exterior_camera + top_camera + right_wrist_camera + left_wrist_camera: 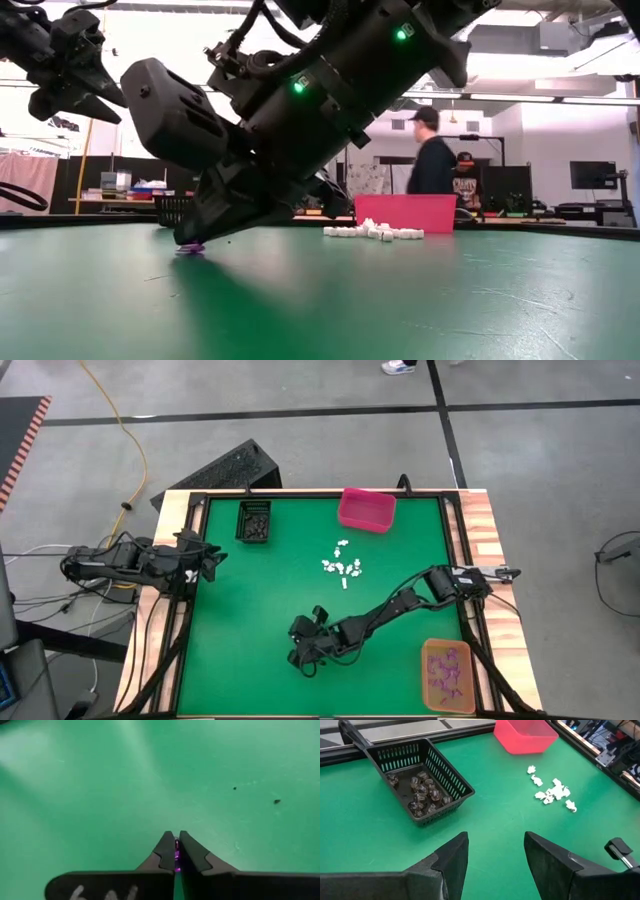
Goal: Sort Halloween decoration
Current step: Put the pink witch hat toy into the orange bin
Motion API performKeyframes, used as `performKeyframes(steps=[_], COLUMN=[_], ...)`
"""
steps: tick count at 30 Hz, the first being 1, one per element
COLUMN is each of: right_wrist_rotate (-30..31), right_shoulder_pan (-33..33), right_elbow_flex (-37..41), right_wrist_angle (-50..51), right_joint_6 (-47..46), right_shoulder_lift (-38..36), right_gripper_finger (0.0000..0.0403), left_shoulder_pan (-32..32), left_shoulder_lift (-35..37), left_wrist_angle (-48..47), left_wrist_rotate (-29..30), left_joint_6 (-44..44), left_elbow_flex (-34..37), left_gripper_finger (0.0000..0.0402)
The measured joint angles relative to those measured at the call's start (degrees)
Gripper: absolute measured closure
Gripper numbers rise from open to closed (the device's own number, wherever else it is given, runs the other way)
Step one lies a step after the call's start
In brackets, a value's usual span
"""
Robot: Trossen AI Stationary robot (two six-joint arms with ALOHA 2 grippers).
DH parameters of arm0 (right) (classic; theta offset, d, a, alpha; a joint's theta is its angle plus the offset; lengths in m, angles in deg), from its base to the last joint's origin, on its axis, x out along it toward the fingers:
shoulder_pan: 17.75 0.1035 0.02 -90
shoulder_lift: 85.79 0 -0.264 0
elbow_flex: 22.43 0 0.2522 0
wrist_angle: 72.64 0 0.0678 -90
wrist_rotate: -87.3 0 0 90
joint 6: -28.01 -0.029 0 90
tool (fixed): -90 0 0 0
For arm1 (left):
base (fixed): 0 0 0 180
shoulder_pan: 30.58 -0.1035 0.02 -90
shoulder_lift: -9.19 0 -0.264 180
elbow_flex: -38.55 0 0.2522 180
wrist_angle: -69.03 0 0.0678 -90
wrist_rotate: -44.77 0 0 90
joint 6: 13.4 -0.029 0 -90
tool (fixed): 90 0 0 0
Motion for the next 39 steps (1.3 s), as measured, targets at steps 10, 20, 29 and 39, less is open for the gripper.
performKeyframes(steps=[10, 20, 29, 39], right_wrist_rotate=[-4.12, -18.67, -21.77, -29.09], right_shoulder_pan=[1.87, 8.61, 26.95, 41.17], right_elbow_flex=[-1.44, -1.40, -1.31, -1.27], right_wrist_angle=[16.79, 55.49, 82.62, 85.66], right_joint_6=[-4.64, -22.16, -56.28, -80.93], right_shoulder_lift=[-9.18, -26.71, -38.12, -36.42], right_gripper_finger=[0.0376, 0.0376, 0.0376, 0.0375], left_shoulder_pan=[0.00, 0.00, 0.00, 0.00], left_shoulder_lift=[0.00, 0.00, 0.02, 0.00], left_wrist_angle=[-0.02, 0.03, -0.57, -0.83], left_wrist_rotate=[0.39, 0.38, 0.37, 0.94], left_joint_6=[0.07, 0.17, 1.27, 1.95], left_elbow_flex=[0.00, 0.00, 0.00, 0.00], left_gripper_finger=[0.0219, 0.0219, 0.0219, 0.0219])
